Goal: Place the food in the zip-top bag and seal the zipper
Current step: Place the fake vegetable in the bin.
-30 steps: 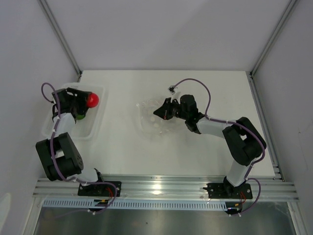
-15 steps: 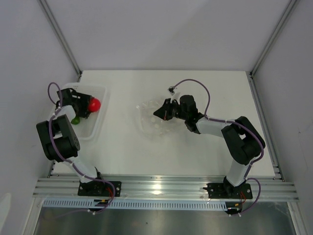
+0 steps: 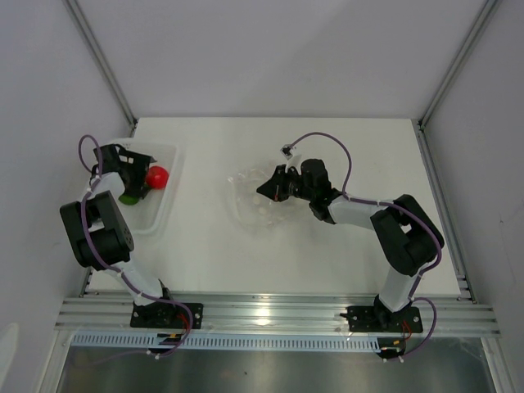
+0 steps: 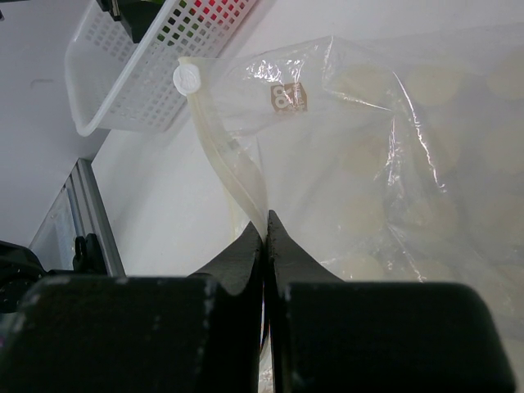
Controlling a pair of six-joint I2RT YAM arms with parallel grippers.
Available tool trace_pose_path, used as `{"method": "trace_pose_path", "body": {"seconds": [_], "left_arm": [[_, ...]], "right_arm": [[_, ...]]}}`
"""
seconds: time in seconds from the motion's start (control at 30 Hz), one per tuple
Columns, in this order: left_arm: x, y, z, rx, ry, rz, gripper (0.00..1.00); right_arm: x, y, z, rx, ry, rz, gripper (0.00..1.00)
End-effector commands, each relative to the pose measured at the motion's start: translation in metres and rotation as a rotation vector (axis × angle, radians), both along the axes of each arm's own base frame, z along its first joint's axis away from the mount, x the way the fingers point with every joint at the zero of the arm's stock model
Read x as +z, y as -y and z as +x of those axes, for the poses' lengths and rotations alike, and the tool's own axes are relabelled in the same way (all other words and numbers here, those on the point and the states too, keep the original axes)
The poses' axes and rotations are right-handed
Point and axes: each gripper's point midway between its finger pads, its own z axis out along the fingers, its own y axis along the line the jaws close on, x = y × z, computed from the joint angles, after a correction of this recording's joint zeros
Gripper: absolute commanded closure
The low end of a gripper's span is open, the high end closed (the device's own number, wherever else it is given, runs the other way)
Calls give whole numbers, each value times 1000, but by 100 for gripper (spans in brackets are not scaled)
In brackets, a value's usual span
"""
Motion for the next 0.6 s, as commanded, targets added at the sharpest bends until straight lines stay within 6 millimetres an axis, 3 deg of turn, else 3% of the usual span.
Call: {"method": "trace_pose_path", "body": {"seconds": [0.0, 0.17, 0.37, 0.57], "left_arm": [[27, -2, 8, -1, 65, -6, 1], [41, -3, 18, 0, 122, -7, 1], [35, 0, 19, -1, 133, -33, 1], [41, -3, 25, -5, 164, -15, 1]], "right_arm": [[17, -5, 8, 4, 53, 39, 100], [16, -5, 9, 4, 52, 36, 100], [16, -6, 8, 7, 50, 38, 100], [15, -6, 8, 8, 50, 36, 100]]}}
